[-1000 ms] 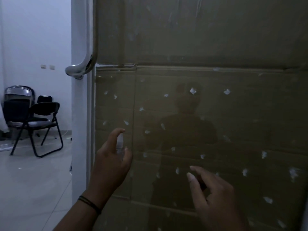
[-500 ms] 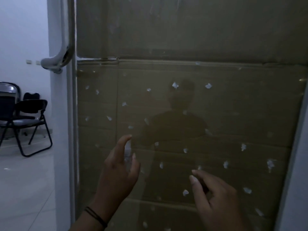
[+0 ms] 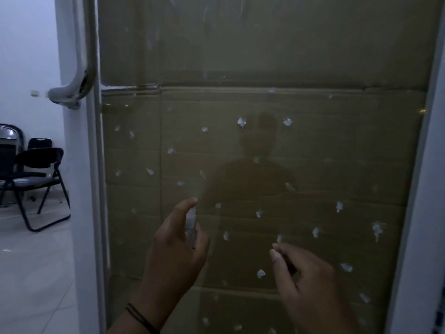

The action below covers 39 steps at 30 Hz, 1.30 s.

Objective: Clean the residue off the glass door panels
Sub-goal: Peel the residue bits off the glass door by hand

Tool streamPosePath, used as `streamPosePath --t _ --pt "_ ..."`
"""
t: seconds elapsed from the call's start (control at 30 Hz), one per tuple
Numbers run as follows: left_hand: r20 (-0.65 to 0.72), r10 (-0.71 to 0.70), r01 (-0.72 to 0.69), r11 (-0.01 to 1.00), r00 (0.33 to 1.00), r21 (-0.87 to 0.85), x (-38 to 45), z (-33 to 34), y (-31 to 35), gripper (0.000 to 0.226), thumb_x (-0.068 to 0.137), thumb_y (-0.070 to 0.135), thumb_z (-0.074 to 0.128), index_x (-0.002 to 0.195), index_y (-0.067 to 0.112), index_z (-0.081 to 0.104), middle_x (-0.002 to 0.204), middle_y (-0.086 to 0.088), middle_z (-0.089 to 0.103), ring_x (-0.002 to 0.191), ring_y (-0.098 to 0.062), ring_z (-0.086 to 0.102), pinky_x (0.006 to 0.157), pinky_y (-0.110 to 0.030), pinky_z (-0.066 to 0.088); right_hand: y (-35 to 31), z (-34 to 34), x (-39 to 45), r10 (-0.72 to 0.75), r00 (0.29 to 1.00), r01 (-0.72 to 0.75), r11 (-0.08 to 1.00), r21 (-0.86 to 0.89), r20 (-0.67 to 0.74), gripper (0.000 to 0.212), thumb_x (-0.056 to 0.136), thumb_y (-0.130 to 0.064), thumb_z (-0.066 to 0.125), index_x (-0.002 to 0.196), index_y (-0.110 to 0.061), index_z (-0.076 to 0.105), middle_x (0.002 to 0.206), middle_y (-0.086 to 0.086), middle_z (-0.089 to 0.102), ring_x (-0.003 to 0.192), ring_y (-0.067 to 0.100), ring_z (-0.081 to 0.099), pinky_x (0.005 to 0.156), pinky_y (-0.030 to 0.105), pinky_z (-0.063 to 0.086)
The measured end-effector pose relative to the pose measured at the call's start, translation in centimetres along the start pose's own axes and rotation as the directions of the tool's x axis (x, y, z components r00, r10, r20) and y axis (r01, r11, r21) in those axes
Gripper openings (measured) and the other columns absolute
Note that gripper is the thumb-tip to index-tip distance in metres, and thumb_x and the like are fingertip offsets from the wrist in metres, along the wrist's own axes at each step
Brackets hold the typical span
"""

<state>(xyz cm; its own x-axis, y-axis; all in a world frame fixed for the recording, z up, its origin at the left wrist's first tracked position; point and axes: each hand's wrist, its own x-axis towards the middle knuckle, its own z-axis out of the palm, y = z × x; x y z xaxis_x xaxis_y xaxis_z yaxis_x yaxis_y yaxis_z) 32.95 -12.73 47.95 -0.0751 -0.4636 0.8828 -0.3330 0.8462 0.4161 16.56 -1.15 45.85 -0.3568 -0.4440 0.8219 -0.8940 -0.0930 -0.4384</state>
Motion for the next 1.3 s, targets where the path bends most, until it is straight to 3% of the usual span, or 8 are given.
streamPosePath --t 0.17,0.3,0.5,0.7,0.77,0.93,1.13,1.3 --pt "0.029 0.007 -0.006 1.0 1.0 -0.025 -0.8 0.9 0.6 0.056 0.076 0.0 0.069 0.124 0.024 0.05 0.08 0.007 0.054 0.067 0.002 0.055 0.062 0.001 0.034 0.4 -0.6 -0.2 -0.004 1.0 0.004 1.0 -0.018 -0.001 0.012 0.075 -0.011 0.074 0.085 -0.018 0.075 0.079 -0.006 0.071 0.07 0.011 0.067 0.065 0.026 0.049" --pt "0.076 0.036 -0.032 0.998 0.996 -0.054 -1.9 1.9 1.1 0.065 0.078 0.003 0.068 0.134 0.029 0.044 0.1 0.01 0.057 0.08 0.004 0.051 0.073 0.004 0.034 1.0 -1.6 -0.4 0.021 1.0 -0.02 0.999 -0.045 0.014 0.012 0.077 -0.014 0.072 0.087 -0.019 0.075 0.08 -0.007 0.071 0.073 0.01 0.066 0.066 0.024 0.052" --pt "0.096 0.045 -0.036 0.994 0.994 -0.101 -3.5 3.8 1.7 0.063 0.076 0.003 0.07 0.123 0.037 0.047 0.094 0.008 0.061 0.079 -0.003 0.056 0.072 -0.005 0.038 1.7 -3.3 -0.7 0.056 0.997 -0.052 0.995 -0.08 0.052 0.012 0.081 -0.019 0.068 0.091 -0.019 0.074 0.083 -0.007 0.07 0.077 0.011 0.065 0.067 0.023 0.048" --pt "0.092 0.054 -0.041 0.99 0.994 -0.134 -5.0 5.2 2.9 0.055 0.072 0.012 0.064 0.119 0.036 0.049 0.096 0.011 0.062 0.084 -0.002 0.059 0.076 0.002 0.037 2.5 -4.4 -1.1 0.072 0.995 -0.065 0.994 -0.088 0.074 0.013 0.082 -0.017 0.067 0.093 -0.016 0.074 0.087 -0.004 0.072 0.081 0.012 0.065 0.071 0.02 0.046" --pt "0.096 0.063 -0.049 0.989 0.993 -0.14 -5.3 5.6 3.3 0.054 0.074 0.017 0.061 0.123 0.035 0.049 0.1 0.013 0.06 0.086 0.002 0.057 0.077 0.004 0.035 2.8 -4.7 -1.2 0.071 0.994 -0.064 0.994 -0.09 0.077 0.014 0.083 -0.018 0.066 0.094 -0.016 0.074 0.089 -0.005 0.072 0.082 0.008 0.064 0.072 0.016 0.043" --pt "0.135 0.095 -0.066 0.977 0.986 -0.203 -5.9 6.7 4.1 0.053 0.083 0.031 0.051 0.134 0.034 0.043 0.117 0.015 0.059 0.102 0.004 0.059 0.086 -0.009 0.044 3.4 -5.7 -1.4 0.08 0.995 -0.073 0.992 -0.107 0.063 0.018 0.085 -0.023 0.063 0.099 -0.018 0.074 0.092 -0.006 0.071 0.082 0.003 0.06 0.07 0.004 0.036" --pt "0.229 0.097 -0.049 0.977 0.969 -0.207 -6.8 8.6 5.1 0.053 0.074 0.015 0.063 0.122 0.033 0.05 0.099 0.016 0.06 0.084 0.004 0.057 0.077 0.003 0.036 4.5 -6.9 -1.8 0.097 0.993 -0.089 0.988 -0.125 0.063 0.022 0.088 -0.03 0.058 0.104 -0.023 0.071 0.093 -0.014 0.067 0.081 -0.001 0.057 0.07 0.006 0.039" --pt "0.233 0.096 -0.036 0.968 0.968 -0.25 -7.9 10.3 6.1 0.051 0.074 0.013 0.063 0.122 0.028 0.054 0.102 0.007 0.066 0.087 -0.002 0.061 0.078 -0.005 0.043 5.2 -7.9 -2.0 0.113 0.992 -0.104 0.985 -0.141 0.06 0.022 0.088 -0.03 0.058 0.106 -0.025 0.07 0.09 -0.018 0.062 0.078 -0.003 0.057 0.068 0.003 0.039"
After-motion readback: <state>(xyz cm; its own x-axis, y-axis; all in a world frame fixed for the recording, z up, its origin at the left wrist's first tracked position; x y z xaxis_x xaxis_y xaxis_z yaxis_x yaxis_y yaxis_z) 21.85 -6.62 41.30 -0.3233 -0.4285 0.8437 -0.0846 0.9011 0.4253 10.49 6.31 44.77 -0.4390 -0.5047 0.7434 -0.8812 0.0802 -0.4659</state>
